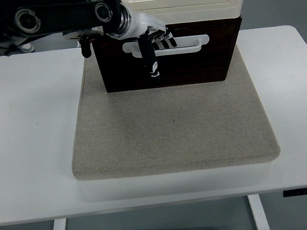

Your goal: Open the drawer under the combination cabinet

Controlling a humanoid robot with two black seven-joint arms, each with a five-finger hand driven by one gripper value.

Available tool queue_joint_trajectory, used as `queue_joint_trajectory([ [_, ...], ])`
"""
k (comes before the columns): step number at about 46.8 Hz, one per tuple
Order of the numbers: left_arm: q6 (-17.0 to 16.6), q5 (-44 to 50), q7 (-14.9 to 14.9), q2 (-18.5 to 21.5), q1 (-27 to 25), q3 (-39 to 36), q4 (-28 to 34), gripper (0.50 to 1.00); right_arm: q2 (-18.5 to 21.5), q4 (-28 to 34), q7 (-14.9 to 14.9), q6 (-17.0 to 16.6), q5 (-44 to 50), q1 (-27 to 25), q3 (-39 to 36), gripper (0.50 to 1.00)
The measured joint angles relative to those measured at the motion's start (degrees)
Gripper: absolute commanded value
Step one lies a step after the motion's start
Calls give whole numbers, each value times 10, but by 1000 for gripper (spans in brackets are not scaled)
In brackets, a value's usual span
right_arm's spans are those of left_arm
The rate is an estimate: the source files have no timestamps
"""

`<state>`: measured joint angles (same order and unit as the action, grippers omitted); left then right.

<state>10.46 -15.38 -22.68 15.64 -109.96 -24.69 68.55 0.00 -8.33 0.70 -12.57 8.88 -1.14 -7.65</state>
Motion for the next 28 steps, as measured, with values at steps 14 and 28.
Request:
queue_joint_trajectory([
  [14,1,-5,0,-7,2,2,1,1000,0,0,0,0,0,0,0,926],
  [28,1,-7,-1,-7,3,4,1,1000,0,0,0,0,0,0,0,926],
])
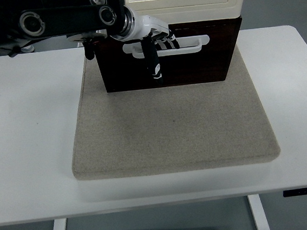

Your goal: Open the drawer under the combination cabinet

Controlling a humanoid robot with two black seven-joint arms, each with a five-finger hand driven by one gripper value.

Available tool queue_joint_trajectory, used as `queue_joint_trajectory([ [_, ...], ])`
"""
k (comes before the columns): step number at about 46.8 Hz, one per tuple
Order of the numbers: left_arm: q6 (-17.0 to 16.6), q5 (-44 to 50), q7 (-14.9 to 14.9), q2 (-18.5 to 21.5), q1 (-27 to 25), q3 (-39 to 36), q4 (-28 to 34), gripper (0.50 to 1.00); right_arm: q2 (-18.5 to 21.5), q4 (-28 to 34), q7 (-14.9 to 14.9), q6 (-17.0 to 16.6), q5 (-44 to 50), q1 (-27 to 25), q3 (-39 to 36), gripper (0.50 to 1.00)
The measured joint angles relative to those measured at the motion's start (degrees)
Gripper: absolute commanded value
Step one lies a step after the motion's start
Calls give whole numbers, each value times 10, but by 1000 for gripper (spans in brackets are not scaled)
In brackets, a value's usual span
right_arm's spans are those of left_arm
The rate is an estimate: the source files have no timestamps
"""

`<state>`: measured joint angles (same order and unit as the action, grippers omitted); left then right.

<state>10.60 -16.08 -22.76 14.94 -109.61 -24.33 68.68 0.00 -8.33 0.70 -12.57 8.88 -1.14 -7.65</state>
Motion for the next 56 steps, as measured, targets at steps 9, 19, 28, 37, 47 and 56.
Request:
queue_joint_trajectory([
  [9,6,0,-1,-3,0,6,2,1000,0,0,0,0,0,0,0,926],
  [19,9,0,-6,-4,-2,12,6,1000,0,0,0,0,0,0,0,926],
  [28,24,0,-7,-4,-6,12,7,1000,0,0,0,0,0,0,0,926],
  [37,28,0,-7,-4,-8,16,8,1000,0,0,0,0,0,0,0,926],
  [47,34,0,-7,-4,-13,16,20,1000,0,0,0,0,0,0,0,926],
  [56,34,1,-7,-4,-17,16,31,1000,0,0,0,0,0,0,0,926],
])
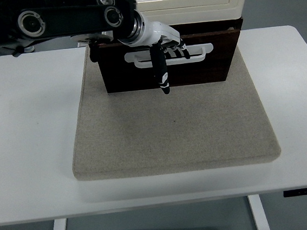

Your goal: Open the drawer under the combination cabinet

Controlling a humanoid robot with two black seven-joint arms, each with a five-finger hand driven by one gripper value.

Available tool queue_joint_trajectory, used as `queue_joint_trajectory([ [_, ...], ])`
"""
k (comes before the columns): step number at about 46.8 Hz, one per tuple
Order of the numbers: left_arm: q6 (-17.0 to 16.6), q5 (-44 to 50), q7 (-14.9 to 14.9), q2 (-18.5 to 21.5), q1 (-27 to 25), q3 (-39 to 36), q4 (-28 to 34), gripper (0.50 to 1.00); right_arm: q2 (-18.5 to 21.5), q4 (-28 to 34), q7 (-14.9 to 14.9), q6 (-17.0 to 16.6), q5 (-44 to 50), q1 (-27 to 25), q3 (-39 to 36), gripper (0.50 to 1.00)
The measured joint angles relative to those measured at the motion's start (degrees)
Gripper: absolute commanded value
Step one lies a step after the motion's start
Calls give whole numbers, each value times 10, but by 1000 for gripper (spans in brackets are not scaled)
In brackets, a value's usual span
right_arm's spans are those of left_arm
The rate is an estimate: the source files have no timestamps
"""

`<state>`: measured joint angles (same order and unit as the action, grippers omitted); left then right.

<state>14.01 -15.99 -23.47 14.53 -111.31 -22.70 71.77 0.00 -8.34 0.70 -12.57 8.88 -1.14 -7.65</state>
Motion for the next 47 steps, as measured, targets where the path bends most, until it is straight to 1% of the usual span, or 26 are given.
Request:
queue_joint_trajectory([
  [7,11,0,0,1,-4,1,2,1000,0,0,0,0,0,0,0,926],
  [16,14,1,-3,2,-8,11,8,1000,0,0,0,0,0,0,0,926],
  [47,33,4,-4,7,-18,12,31,1000,0,0,0,0,0,0,0,926],
])
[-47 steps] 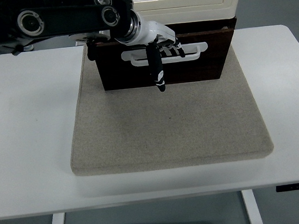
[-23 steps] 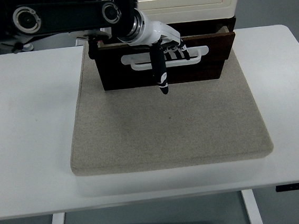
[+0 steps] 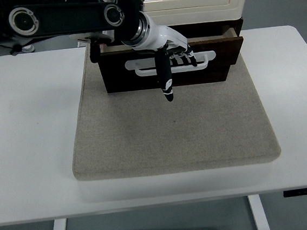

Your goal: Open the drawer under the combination cabinet

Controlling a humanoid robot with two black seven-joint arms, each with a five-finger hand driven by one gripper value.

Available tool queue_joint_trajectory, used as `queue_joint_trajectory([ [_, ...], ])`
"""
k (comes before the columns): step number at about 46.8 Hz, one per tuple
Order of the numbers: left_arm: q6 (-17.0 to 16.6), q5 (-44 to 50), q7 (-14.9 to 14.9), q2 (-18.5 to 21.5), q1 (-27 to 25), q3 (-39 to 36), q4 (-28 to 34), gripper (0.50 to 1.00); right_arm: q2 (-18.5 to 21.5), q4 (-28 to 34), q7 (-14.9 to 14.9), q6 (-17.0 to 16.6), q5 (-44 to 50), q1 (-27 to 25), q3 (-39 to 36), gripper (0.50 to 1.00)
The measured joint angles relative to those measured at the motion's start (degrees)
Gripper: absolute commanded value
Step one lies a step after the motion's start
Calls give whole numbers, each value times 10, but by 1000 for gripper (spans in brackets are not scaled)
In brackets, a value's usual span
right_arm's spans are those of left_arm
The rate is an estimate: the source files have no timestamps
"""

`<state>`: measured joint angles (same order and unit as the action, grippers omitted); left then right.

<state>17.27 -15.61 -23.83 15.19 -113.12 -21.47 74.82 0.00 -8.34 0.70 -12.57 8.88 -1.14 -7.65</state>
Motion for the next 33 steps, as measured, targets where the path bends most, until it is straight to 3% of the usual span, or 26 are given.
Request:
queue_joint_trajectory([
  [33,28,5,0,9,-11,10,9,1000,0,0,0,0,0,0,0,926],
])
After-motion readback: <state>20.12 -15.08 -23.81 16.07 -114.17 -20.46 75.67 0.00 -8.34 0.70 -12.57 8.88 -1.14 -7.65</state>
